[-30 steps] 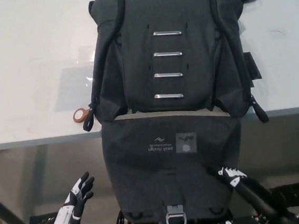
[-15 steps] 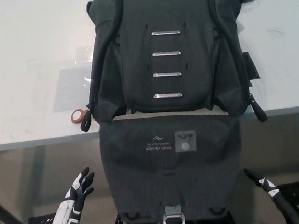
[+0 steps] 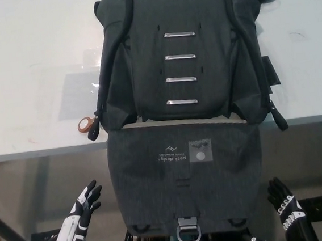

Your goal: A bag is kept in the middle of the table with its flap loosely closed and the robot uses its right hand to adjust it and opens it

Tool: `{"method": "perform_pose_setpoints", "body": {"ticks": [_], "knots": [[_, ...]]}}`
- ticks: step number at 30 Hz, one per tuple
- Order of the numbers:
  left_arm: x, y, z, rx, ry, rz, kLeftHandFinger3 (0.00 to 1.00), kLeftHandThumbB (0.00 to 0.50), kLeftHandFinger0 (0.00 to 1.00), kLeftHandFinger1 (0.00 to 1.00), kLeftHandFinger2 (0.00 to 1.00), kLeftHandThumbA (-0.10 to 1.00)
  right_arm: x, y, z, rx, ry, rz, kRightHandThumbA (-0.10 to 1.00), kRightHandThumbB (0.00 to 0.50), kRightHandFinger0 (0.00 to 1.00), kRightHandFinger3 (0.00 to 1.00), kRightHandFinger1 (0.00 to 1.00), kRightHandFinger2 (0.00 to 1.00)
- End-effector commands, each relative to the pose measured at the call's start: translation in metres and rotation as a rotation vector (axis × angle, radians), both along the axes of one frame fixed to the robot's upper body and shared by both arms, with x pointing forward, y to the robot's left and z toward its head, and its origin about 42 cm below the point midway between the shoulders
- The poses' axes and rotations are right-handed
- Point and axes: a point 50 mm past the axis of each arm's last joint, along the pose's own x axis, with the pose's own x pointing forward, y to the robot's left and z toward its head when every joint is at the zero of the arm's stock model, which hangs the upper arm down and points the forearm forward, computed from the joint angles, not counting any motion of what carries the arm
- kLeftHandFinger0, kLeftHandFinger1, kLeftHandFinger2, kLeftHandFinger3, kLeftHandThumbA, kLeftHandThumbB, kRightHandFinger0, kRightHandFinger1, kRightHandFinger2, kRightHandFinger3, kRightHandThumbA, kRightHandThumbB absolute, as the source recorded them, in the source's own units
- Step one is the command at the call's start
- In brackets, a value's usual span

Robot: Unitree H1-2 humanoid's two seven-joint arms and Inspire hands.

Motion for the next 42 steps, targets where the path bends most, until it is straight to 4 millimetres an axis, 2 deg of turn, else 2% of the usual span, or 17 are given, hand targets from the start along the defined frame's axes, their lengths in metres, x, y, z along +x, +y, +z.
{"method": "perform_pose_setpoints", "body": {"ticks": [1, 5, 11, 16, 17, 20, 26, 30, 32, 36, 37, 42], "knots": [[-0.001, 0.002, 0.006, 0.002, -0.026, -0.006, 1.00, 0.042, 1.00, 1.00, 1.00, 1.00, 0.004, -0.001, 0.006, 0.032, -0.096, 0.011, 1.00, 0.158, 1.00, 1.00, 1.00, 1.00], [0.000, 0.003, 0.004, 0.005, -0.032, -0.007, 1.00, 0.062, 1.00, 1.00, 1.00, 1.00, 0.006, -0.003, 0.004, 0.015, -0.088, 0.015, 1.00, 0.168, 1.00, 1.00, 1.00, 1.00], [-0.002, 0.002, 0.004, 0.008, -0.028, -0.004, 1.00, 0.058, 1.00, 1.00, 1.00, 1.00, 0.007, -0.003, 0.003, -0.008, -0.082, 0.029, 1.00, 0.194, 1.00, 1.00, 1.00, 1.00], [-0.002, 0.002, 0.003, 0.017, -0.025, -0.002, 1.00, 0.066, 1.00, 1.00, 1.00, 1.00, 0.009, -0.004, 0.002, -0.023, -0.081, 0.042, 1.00, 0.180, 1.00, 1.00, 1.00, 1.00], [-0.002, 0.001, 0.003, 0.015, -0.022, -0.002, 1.00, 0.066, 1.00, 1.00, 1.00, 1.00, 0.009, -0.005, 0.002, -0.028, -0.080, 0.044, 1.00, 0.159, 1.00, 1.00, 1.00, 1.00], [-0.003, 0.000, 0.003, 0.015, -0.018, -0.002, 1.00, 0.067, 1.00, 1.00, 1.00, 1.00, 0.009, -0.005, 0.002, -0.035, -0.081, 0.053, 1.00, 0.146, 1.00, 1.00, 1.00, 1.00], [-0.004, -0.001, 0.002, 0.012, -0.015, -0.006, 1.00, 0.057, 1.00, 1.00, 1.00, 1.00, 0.008, -0.006, 0.001, -0.050, -0.076, 0.059, 1.00, 0.149, 1.00, 1.00, 1.00, 1.00], [-0.005, 0.000, 0.001, 0.006, -0.009, -0.005, 1.00, 0.071, 1.00, 1.00, 1.00, 1.00, 0.008, -0.004, -0.001, -0.047, -0.071, 0.060, 1.00, 0.157, 1.00, 1.00, 1.00, 1.00], [-0.005, -0.001, 0.001, 0.007, -0.014, -0.007, 1.00, 0.059, 1.00, 1.00, 1.00, 1.00, 0.007, -0.004, 0.000, -0.053, -0.072, 0.060, 1.00, 0.165, 0.95, 1.00, 1.00, 1.00], [-0.006, -0.001, 0.000, 0.013, -0.015, -0.008, 1.00, 0.059, 1.00, 1.00, 1.00, 1.00, 0.006, -0.003, 0.000, -0.057, -0.071, 0.063, 1.00, 0.154, 0.93, 1.00, 1.00, 1.00], [-0.019, -0.004, -0.007, 0.004, 0.007, -0.009, 1.00, 0.034, 1.00, 1.00, 1.00, 1.00, -0.007, -0.005, -0.005, -0.079, -0.046, 0.070, 1.00, 0.140, 0.87, 1.00, 0.96, 1.00], [-0.019, -0.004, -0.007, 0.005, 0.007, -0.009, 1.00, 0.031, 1.00, 1.00, 1.00, 1.00, -0.007, -0.005, -0.005, -0.088, -0.046, 0.070, 1.00, 0.140, 0.86, 1.00, 0.94, 1.00]]}}
